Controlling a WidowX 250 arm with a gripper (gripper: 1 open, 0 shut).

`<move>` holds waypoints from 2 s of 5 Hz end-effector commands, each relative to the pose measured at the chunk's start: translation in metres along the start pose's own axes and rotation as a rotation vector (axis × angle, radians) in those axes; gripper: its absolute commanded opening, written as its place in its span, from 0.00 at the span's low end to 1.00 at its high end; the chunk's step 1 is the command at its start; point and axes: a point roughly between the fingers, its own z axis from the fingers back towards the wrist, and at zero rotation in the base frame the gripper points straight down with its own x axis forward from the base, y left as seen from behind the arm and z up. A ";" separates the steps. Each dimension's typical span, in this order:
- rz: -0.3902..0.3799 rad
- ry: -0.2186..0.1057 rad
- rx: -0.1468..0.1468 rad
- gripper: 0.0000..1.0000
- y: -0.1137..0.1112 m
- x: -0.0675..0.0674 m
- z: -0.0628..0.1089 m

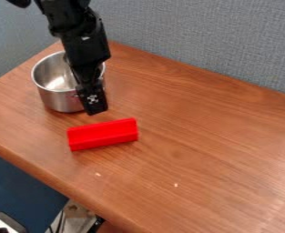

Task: Move the red object from the metal pot to the table

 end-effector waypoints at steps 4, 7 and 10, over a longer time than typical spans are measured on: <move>0.007 -0.041 0.010 1.00 0.006 0.004 0.015; 0.000 -0.037 -0.014 1.00 0.006 0.005 0.012; -0.010 -0.029 -0.041 1.00 0.006 0.005 0.008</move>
